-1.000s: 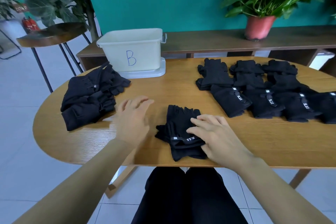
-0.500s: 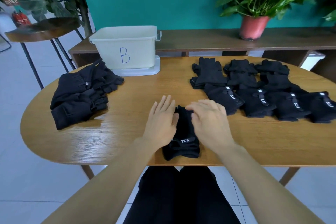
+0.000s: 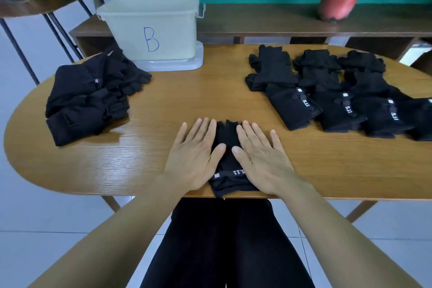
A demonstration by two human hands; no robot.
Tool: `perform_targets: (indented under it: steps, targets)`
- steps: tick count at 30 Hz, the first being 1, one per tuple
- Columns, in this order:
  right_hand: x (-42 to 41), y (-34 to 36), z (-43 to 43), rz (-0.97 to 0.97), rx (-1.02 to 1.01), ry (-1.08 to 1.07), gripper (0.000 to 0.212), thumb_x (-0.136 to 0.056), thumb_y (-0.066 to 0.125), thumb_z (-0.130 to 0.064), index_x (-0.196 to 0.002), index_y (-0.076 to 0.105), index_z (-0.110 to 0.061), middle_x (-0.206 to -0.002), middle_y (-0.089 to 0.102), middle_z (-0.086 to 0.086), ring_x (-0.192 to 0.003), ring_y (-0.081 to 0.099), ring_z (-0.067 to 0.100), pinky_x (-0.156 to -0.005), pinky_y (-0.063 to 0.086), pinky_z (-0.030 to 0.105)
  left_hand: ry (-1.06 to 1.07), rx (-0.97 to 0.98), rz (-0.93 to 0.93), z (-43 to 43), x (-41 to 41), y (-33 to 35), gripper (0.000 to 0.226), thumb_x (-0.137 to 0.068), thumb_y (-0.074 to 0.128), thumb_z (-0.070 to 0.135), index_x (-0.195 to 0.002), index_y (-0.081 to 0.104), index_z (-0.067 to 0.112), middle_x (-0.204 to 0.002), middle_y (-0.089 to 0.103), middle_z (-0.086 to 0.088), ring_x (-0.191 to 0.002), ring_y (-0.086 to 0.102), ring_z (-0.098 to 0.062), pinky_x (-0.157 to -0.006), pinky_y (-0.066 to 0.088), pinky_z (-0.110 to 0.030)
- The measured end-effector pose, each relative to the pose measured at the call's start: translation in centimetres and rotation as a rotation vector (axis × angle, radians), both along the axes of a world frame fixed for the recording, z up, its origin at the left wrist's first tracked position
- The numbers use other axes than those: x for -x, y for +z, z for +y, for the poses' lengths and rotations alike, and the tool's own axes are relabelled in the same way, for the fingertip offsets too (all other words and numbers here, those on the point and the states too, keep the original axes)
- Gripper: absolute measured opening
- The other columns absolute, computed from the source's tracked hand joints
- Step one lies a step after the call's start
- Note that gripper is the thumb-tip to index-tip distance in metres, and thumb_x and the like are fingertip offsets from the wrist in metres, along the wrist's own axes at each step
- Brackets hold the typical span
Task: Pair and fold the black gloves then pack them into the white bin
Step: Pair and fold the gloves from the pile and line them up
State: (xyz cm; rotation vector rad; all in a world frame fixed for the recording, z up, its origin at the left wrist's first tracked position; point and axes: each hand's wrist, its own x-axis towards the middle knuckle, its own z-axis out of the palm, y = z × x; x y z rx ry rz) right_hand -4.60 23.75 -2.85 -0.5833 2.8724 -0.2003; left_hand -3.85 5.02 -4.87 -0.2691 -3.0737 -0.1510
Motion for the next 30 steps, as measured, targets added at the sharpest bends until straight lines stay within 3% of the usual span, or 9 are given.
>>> perform_targets:
  steps: [6,9,11,13,17,21,23,26,30]
  targets:
    - [0.5,-0.3,1.4,0.03,-0.033,0.006,0.062,-0.101,-0.002,-0.051,-0.154,-0.016,-0.022,-0.161,-0.021,-0.009,-0.145,-0.024,0.005,-0.121,-0.012,0.041,0.039,0.043,-0.002,-1.6,-0.3,0.4,0.087,-0.085,-0.022,0.061,-0.157,-0.002,0.018,-0.166,0.002,0.003,-0.151,-0.012,-0.013,-0.118,-0.02,-0.042]
    - [-0.1,-0.2,2.1,0.07,0.265,-0.015,0.068,-0.1,0.003,-0.057,-0.157,0.003,-0.021,-0.164,0.003,-0.008,-0.147,-0.013,0.0,-0.122,-0.007,0.032,0.06,0.032,0.134,-1.8,-1.0,0.8,0.08,-0.093,-0.015,0.06,-0.158,0.006,0.019,-0.165,0.009,0.001,-0.151,-0.008,-0.013,-0.117,-0.021,-0.042]
    - [-0.9,0.2,2.9,0.17,0.47,-0.015,0.07,-0.099,0.008,-0.06,-0.156,0.021,-0.02,-0.161,0.023,-0.007,-0.147,-0.001,-0.002,-0.12,-0.001,0.025,0.072,-0.077,0.242,-2.0,-2.1,1.4,0.076,-0.098,-0.007,0.059,-0.157,0.018,0.019,-0.163,0.016,0.0,-0.152,-0.001,-0.012,-0.119,-0.017,-0.042]
    - [-2.0,0.9,3.6,0.242,0.536,0.028,0.069,-0.097,0.015,-0.059,-0.151,0.035,-0.02,-0.155,0.037,-0.006,-0.148,0.009,0.0,-0.12,0.004,0.025,0.0,-0.213,0.314,-1.8,-3.7,2.2,0.071,-0.102,0.003,0.059,-0.153,0.033,0.018,-0.16,0.027,0.001,-0.151,0.01,-0.01,-0.121,-0.009,-0.045]
    - [-4.1,1.2,3.7,0.278,0.468,0.155,0.07,-0.089,0.04,-0.063,-0.145,0.047,-0.022,-0.151,0.043,-0.005,-0.146,0.02,0.004,-0.12,0.006,0.03,-0.26,-0.242,0.318,-0.7,-6.8,2.2,0.067,-0.097,0.031,0.067,-0.139,0.056,0.02,-0.15,0.046,0.004,-0.143,0.033,-0.007,-0.119,0.008,-0.049]
    - [-4.7,-0.3,3.1,0.335,0.326,0.199,0.063,-0.085,0.048,-0.057,-0.133,0.06,-0.018,-0.14,0.056,0.002,-0.14,0.034,0.015,-0.114,0.019,0.038,-0.28,-0.197,0.337,-0.5,-7.0,0.8,0.063,-0.086,0.049,0.067,-0.125,0.067,0.021,-0.135,0.061,0.005,-0.131,0.046,-0.008,-0.111,0.02,-0.045]
    - [-4.2,-0.3,2.5,0.352,0.323,0.149,0.058,-0.085,0.052,-0.054,-0.129,0.062,-0.017,-0.137,0.058,0.003,-0.139,0.036,0.017,-0.111,0.021,0.035,-0.25,-0.199,0.349,-0.6,-6.2,0.8,0.059,-0.085,0.049,0.063,-0.123,0.068,0.022,-0.131,0.064,0.006,-0.128,0.045,-0.006,-0.109,0.019,-0.042]
    - [-3.0,0.8,1.5,0.314,0.305,0.101,0.05,-0.09,0.063,-0.045,-0.133,0.056,-0.019,-0.145,0.049,-0.003,-0.145,0.023,0.013,-0.113,0.012,0.03,-0.191,-0.221,0.336,-0.6,-4.4,1.7,0.06,-0.081,0.048,0.063,-0.124,0.065,0.025,-0.123,0.067,0.011,-0.124,0.04,0.0,-0.106,0.013,-0.037]
    - [-2.3,1.3,1.0,0.274,0.299,0.075,0.041,-0.092,0.062,-0.042,-0.127,0.054,-0.023,-0.142,0.048,-0.01,-0.145,0.016,0.007,-0.113,0.008,0.027,-0.185,-0.226,0.304,-0.7,-3.4,1.6,0.058,-0.079,0.045,0.066,-0.122,0.063,0.032,-0.116,0.064,0.02,-0.119,0.036,0.002,-0.103,0.008,-0.033]
